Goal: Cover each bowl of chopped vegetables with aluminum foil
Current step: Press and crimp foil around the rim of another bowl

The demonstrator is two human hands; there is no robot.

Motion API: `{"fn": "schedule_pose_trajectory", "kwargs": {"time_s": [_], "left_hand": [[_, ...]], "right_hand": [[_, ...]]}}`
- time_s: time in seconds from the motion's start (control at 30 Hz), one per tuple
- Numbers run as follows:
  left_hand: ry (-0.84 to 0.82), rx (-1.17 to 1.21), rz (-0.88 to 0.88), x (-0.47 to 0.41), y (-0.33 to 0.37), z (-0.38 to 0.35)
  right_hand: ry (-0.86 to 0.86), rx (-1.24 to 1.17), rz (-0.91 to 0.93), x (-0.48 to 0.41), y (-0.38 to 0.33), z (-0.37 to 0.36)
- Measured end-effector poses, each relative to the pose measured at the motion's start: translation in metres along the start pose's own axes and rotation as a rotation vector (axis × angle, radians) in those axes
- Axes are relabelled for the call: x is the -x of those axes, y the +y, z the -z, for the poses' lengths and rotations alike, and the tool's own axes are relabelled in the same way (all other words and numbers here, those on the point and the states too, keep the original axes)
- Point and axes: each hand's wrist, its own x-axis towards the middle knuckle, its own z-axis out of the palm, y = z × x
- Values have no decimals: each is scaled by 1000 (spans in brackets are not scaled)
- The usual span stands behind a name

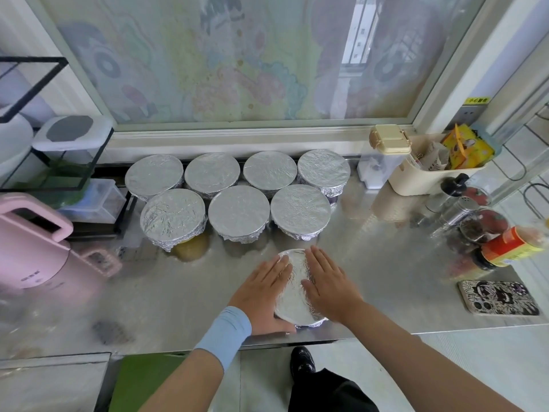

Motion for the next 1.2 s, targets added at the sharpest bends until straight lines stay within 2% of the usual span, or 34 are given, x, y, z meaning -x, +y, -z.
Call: {"fn": "schedule_pose_trajectory", "kwargs": {"time_s": [0.13, 0.2, 0.27, 0.33, 0.4, 0.47, 0.57, 0.67, 0.83, 0.97, 1.1, 1.2], "left_hand": [[26, 136, 158, 18, -13, 4], [64, 395, 288, 25, -11, 3], [198, 736, 465, 27, 3, -1], [381, 1027, 628, 20, 26, -1], [510, 1239, 732, 10, 51, 2], [552, 1334, 798, 0, 68, 7], [596, 1431, 881, -17, 75, 6], [660, 1501, 974, -30, 71, 1], [738, 1548, 1022, -37, 70, -2], [830, 1753, 1113, -39, 71, 0], [897, 2142, 1153, -44, 76, 1], [1006, 2161, 1188, -49, 78, 3]], "right_hand": [[4, 82, -136, 16, -6, 6], [39, 171, -208, 23, -11, 10], [42, 241, -251, 25, -16, 13], [-8, 231, -164, 22, -17, 14], [-88, 201, 32, 16, -15, 14], [-139, 222, 184, 11, -10, 15], [-133, 272, 263, 3, 0, 13], [-70, 256, 290, -1, 1, 5], [-71, 222, 294, -2, 0, -6], [-12, 193, 293, -2, -1, -4], [47, 144, 285, 1, -5, 2], [38, 144, 252, 3, -6, 1]]}}
